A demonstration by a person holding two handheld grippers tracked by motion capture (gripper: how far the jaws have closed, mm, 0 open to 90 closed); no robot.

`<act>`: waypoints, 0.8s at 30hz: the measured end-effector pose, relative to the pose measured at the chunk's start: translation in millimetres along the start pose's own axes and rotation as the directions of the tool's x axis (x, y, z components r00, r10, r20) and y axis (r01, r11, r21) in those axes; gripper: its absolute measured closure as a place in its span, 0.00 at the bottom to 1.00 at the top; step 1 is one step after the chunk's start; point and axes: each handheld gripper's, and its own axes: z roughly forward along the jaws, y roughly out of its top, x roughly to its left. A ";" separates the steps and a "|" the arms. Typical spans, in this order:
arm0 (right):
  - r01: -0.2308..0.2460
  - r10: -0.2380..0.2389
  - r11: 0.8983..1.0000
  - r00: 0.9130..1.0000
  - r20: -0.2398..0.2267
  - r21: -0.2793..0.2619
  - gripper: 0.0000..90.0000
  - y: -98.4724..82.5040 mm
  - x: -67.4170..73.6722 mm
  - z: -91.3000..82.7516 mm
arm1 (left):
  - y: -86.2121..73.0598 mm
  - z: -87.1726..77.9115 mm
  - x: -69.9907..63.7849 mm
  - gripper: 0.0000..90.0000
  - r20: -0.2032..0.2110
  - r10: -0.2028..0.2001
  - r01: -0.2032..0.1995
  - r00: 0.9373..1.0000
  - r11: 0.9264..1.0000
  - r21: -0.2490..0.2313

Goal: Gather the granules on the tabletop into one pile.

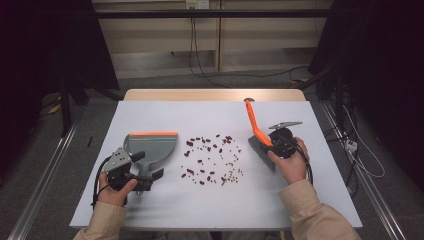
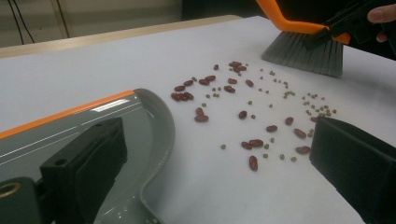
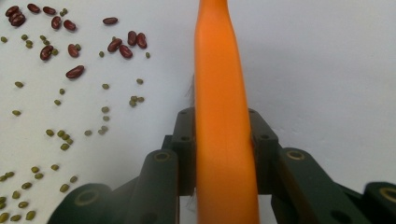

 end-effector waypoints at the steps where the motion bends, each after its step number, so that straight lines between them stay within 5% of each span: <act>1: 0.003 -0.003 1.000 1.000 -0.003 0.005 0.79 0.5 0.6 -0.3 | 0.0 0.2 -0.1 0.04 0.001 -0.003 0.003 1.000 1.000 0.001; 9: -0.031 0.030 0.999 0.999 -0.042 -0.017 0.79 2.2 -0.4 -1.4 | 0.1 0.2 -0.2 0.04 0.000 -0.002 0.002 1.000 1.000 -0.002; 18: 0.048 -0.054 0.993 0.997 -0.053 -0.110 0.79 22.0 0.8 5.5 | 0.0 0.6 0.2 0.04 0.001 -0.009 0.009 1.000 1.000 -0.001; 24: 0.137 -0.148 0.976 0.987 -0.054 -0.168 0.79 41.2 1.4 30.0 | 0.0 -0.4 1.2 0.04 0.001 -0.016 0.016 1.000 1.000 -0.004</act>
